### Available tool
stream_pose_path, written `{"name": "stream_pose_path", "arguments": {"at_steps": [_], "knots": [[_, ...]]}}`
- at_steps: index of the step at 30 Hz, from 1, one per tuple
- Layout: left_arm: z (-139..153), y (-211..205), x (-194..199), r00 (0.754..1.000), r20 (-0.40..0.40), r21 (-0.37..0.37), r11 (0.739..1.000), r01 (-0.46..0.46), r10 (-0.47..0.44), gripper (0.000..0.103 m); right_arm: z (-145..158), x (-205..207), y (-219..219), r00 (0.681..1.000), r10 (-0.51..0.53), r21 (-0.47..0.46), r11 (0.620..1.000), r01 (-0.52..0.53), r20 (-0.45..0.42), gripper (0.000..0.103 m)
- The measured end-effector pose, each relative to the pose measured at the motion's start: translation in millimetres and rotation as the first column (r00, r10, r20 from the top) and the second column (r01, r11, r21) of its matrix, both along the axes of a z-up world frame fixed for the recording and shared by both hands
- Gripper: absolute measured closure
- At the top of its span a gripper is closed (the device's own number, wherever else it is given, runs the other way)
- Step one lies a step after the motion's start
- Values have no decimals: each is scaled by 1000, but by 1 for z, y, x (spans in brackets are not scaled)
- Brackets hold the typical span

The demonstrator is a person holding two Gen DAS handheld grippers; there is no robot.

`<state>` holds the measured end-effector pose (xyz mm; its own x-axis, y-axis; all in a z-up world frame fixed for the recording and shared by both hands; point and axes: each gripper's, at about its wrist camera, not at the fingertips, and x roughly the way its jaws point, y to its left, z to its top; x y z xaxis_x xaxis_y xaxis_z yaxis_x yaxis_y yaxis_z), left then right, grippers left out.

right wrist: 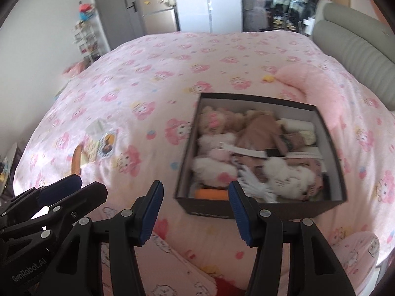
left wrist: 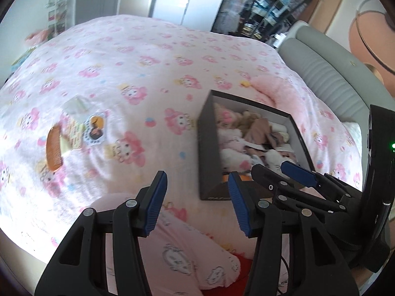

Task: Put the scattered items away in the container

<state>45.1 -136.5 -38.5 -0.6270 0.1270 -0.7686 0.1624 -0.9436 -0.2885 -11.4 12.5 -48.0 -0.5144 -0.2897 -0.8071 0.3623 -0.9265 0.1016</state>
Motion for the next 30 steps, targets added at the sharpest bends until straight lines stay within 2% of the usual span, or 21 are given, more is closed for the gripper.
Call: {"name": "stream_pose_path", "arguments": {"at_steps": [8, 12, 16, 20, 25, 30], "knots": [[-30, -78, 11, 989, 38, 67, 987, -146, 144, 52, -24, -12, -85, 982, 174, 19, 984, -176, 76, 52], [-51, -115, 11, 979, 59, 111, 973, -202, 196, 51, -43, -23, -125, 961, 248, 18, 968, -252, 126, 52], [-73, -148, 5, 968, 79, 149, 957, -248, 239, 51, -66, -39, -164, 925, 335, -10, 941, -339, 181, 52], [-104, -183, -10, 954, 115, 182, 938, -295, 278, 58, -89, -59, -189, 912, 352, 12, 932, -362, 211, 52], [-141, -219, -33, 942, 146, 263, 906, -331, 302, 65, -113, -89, -215, 888, 378, -34, 923, -383, 261, 52], [-152, -254, -66, 934, 119, 253, 899, -358, 338, 66, -136, -113, -241, 871, 391, -57, 918, -393, 298, 52]]}}
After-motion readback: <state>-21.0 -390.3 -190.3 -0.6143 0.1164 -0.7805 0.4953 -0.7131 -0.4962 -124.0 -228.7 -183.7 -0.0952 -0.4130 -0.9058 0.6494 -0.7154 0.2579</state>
